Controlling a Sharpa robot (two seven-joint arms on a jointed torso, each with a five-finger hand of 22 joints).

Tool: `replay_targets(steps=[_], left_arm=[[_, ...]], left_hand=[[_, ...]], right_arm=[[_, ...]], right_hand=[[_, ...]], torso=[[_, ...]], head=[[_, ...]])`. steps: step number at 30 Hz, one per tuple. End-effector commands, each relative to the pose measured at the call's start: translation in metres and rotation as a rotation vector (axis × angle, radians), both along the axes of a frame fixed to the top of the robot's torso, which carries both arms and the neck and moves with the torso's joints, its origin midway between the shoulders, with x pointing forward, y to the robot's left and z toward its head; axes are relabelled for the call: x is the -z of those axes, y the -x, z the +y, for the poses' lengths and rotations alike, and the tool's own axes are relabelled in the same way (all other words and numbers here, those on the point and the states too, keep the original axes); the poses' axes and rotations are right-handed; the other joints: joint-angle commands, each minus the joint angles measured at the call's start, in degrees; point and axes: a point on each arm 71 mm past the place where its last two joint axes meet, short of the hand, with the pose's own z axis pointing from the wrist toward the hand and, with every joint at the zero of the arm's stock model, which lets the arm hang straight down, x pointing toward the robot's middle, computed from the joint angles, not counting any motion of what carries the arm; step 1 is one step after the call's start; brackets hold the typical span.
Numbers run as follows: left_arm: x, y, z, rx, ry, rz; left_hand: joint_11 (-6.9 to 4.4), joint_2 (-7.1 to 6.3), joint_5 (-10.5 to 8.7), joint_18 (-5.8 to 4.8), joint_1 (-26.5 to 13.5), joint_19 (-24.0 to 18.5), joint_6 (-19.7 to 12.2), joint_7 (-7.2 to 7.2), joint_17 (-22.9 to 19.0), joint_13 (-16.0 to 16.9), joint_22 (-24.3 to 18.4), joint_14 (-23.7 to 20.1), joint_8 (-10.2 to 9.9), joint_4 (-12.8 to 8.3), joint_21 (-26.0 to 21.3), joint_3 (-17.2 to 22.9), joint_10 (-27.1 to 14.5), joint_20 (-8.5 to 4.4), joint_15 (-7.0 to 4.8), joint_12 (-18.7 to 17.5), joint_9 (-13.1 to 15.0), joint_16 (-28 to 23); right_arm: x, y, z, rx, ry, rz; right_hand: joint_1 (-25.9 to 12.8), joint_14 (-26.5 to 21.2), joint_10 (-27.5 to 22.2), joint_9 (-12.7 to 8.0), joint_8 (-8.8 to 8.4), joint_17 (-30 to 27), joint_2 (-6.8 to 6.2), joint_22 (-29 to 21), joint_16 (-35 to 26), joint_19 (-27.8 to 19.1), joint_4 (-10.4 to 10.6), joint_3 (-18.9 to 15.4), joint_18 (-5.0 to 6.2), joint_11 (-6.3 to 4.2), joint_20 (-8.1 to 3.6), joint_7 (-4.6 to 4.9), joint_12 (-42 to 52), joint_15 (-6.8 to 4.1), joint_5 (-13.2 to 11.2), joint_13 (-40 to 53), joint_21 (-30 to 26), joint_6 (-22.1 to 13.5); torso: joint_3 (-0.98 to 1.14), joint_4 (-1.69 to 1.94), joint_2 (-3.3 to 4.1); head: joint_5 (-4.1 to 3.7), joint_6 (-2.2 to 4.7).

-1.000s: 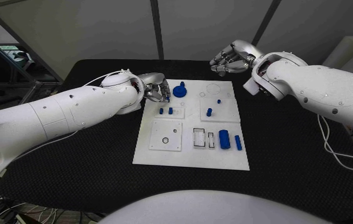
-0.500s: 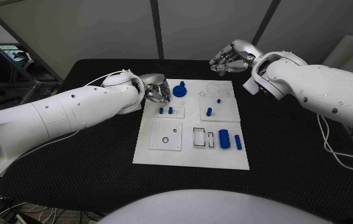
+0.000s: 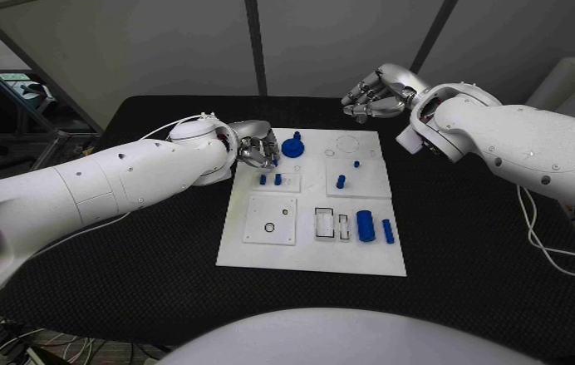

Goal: Assemble the parts on the task board

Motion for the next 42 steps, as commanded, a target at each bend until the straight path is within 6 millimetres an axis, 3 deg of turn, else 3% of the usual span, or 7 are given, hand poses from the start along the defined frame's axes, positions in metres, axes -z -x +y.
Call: replay_targets(steps=[1,7,15,36,38,42], left_arm=[[0.000,0.000,-0.001,0.000,-0.004,0.011],[0.001,-0.002,-0.001,-0.005,-0.007,0.012],[0.002,-0.003,0.001,-0.016,-0.015,0.017],[0.003,-0.002,0.006,-0.024,-0.013,0.012],[0.003,-0.002,0.009,-0.029,-0.009,0.007],[-0.003,-0.001,0.018,-0.042,0.051,-0.033]], left_hand=[[0.01,0.00,-0.27,-1.59,-0.53,-0.07,0.34,-0.02,-0.07,-0.08,-0.08,-0.11,-0.20,-0.13,-0.12,-0.08,0.45,-0.18,-0.03,-0.34,-0.07,0.25],[0.12,-0.14,-0.27,-1.62,-0.57,-0.03,0.15,0.12,-0.08,-0.12,0.05,-0.13,-0.48,-0.27,-0.03,-0.13,0.42,-0.14,0.03,-0.63,-0.19,0.27],[0.41,-0.48,-0.23,-1.57,-0.88,-0.01,-3.16,0.88,-0.31,-0.15,-0.03,-0.21,-3.45,-0.68,-0.38,0.07,0.70,0.16,0.34,-2.05,-1.73,0.36],[0.06,-0.91,-0.22,-1.55,-0.75,0.04,-4.50,0.38,-0.76,0.00,0.06,-0.33,-4.73,-1.19,-0.47,0.17,1.21,0.01,0.04,-2.62,-2.62,0.25],[0.09,-1.00,-0.22,-1.50,-0.75,-0.05,-4.60,0.35,-1.11,-0.01,-0.17,-0.44,-4.83,-1.25,-0.73,0.16,1.12,-0.01,0.04,-2.75,-2.69,0.07],[-0.05,-1.16,-0.23,-1.40,-0.59,-0.30,-4.08,0.37,-1.68,0.20,-0.58,-0.73,-4.72,-1.52,-1.29,0.12,1.74,-0.06,-0.05,-2.58,-2.77,-0.26]], right_arm=[[-0.001,0.000,0.001,-0.007,0.001,-0.002],[-0.001,0.000,0.001,-0.007,0.001,-0.002],[-0.001,0.000,0.001,-0.005,0.002,-0.001],[-0.001,0.000,-0.004,0.004,0.026,-0.018],[-0.002,0.001,-0.005,0.005,0.045,-0.028],[-0.002,0.003,-0.010,0.000,0.088,-0.043]], right_hand=[[0.21,-0.05,-0.01,0.05,0.10,-0.05,0.00,-0.04,-0.22,-0.30,0.19,0.30,0.15,0.01,0.03,-0.03,-0.18,0.09,0.21,-0.05,-0.27,-0.05],[0.21,-0.05,-0.01,0.05,0.10,-0.05,0.00,-0.04,-0.22,-0.30,0.19,0.30,0.15,0.01,0.03,-0.03,-0.18,0.09,0.21,-0.05,-0.27,-0.05],[0.21,-0.05,-0.01,0.05,0.10,-0.05,0.00,-0.04,-0.22,-0.30,0.19,0.30,0.15,0.01,0.03,-0.03,-0.18,0.09,0.21,-0.05,-0.27,-0.05],[0.67,0.09,-0.06,0.02,0.06,-0.28,-0.34,0.04,-0.29,-0.17,-0.17,0.39,0.21,-0.02,-0.05,-0.03,-0.22,0.03,0.13,-0.19,-0.14,-0.19],[1.27,0.26,-0.14,0.03,0.10,-0.48,-0.57,0.18,-0.32,0.07,-0.65,0.48,0.26,0.02,-0.25,0.00,-0.31,0.03,-0.38,-0.35,0.11,-0.17],[2.69,4.00,-3.27,0.02,0.14,-0.09,-0.67,1.43,1.71,2.70,-1.91,0.41,0.36,0.55,-1.50,0.40,-2.34,-0.22,-3.75,-1.79,2.54,-0.09]], torso=[[0.00,0.00,0.02],[0.02,-0.04,0.02],[0.01,-0.02,-0.01],[0.01,0.02,0.00],[-0.02,0.02,-0.04],[-0.05,0.02,-0.09]], head=[[-0.04,0.01],[-0.02,-0.04],[-0.03,-0.11],[-0.19,-0.17],[-0.20,-0.13],[-0.35,0.01]])
